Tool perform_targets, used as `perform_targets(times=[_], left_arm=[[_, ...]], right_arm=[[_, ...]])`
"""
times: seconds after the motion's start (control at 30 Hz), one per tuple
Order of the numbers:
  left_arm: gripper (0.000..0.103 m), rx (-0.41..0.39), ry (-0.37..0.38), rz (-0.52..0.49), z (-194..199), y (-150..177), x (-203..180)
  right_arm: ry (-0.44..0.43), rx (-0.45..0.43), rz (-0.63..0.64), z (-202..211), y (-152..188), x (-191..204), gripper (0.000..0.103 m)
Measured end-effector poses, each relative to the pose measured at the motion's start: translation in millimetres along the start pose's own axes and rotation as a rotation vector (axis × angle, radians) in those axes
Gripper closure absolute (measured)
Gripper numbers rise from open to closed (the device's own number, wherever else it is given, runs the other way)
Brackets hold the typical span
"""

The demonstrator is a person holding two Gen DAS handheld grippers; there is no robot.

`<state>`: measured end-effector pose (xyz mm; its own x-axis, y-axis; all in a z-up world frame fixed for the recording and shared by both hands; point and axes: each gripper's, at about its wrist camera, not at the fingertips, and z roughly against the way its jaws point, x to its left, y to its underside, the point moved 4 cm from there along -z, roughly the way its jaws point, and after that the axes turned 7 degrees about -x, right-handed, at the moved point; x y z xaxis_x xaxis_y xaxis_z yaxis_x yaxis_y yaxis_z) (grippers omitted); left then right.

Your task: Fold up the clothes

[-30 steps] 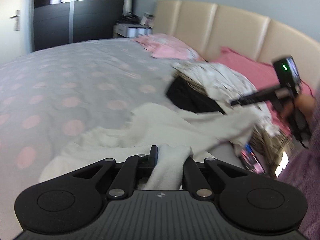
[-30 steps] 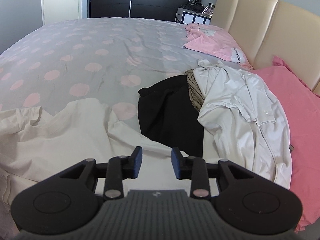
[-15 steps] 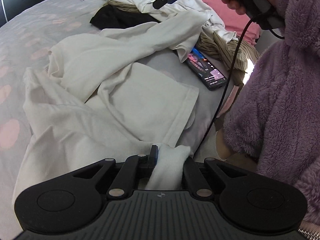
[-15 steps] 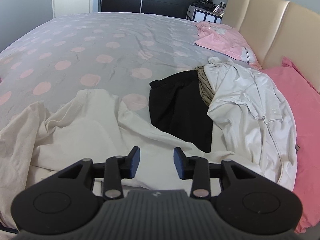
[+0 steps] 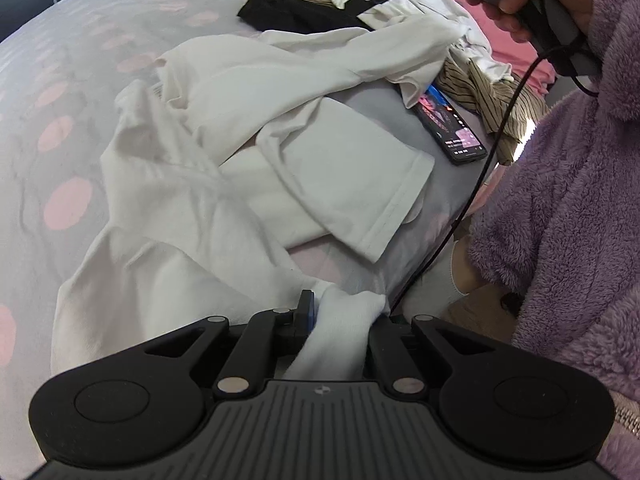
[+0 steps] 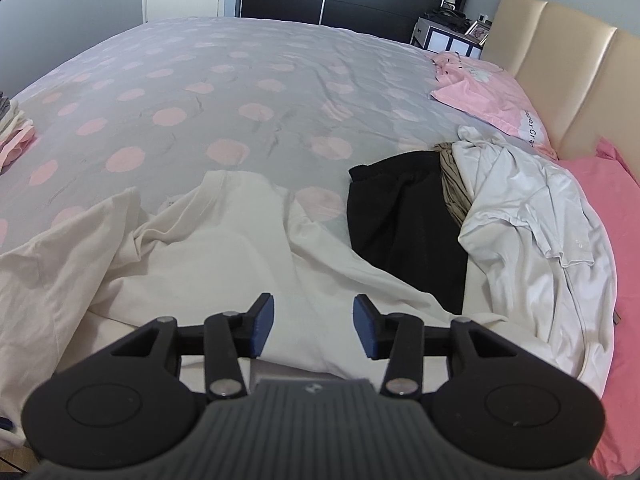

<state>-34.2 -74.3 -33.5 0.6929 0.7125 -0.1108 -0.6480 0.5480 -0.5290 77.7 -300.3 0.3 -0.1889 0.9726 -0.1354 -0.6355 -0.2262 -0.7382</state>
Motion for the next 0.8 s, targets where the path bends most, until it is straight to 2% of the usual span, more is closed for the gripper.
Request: perform_targets(times=[0.1,0.23,0.4,0.43,0.5,0.53,0.57,0.8], left_arm=[[0.096,-0.006,-0.031,0.008,4.0,4.0,2.3],[0.092,-0.017,-0.114,-0.057,9.2,8.0,-3.8],[0.087,-0.094,-0.169,-0.125,26.3,9.3,-4.2],[0.083,-0.114,-0.187,-0.151,30.5,9.8,-4.7],[0.061,-0.124,-0.244,-0.192,35.8,12.3,-4.5],[0.036,-0.126,-0.274,-0.211,38.1,13.8,-4.3],[0.030,-0.130,-0.277,-0.218,40.0,15.4,-3.5],[0.030,-0.111,-0.296,-0.120,55.3,20.6,11.6]], right_arm=[[-0.005,-0.003,0.004,0.2,-2.6,3.3,0.055],[-0.018,-0.005,0.016,0.9,-4.7,11.5,0.054],[-0.036,-0.010,0.041,2.3,-7.0,20.4,0.051],[-0.038,-0.013,0.042,2.5,-7.9,21.2,0.051],[-0.041,-0.015,0.043,2.2,-8.9,22.3,0.050],[-0.043,-0.015,0.043,1.9,-9.3,22.8,0.050],[-0.045,-0.016,0.044,1.6,-9.7,23.5,0.050],[-0.063,-0.016,0.062,0.3,-11.4,32.2,0.048]])
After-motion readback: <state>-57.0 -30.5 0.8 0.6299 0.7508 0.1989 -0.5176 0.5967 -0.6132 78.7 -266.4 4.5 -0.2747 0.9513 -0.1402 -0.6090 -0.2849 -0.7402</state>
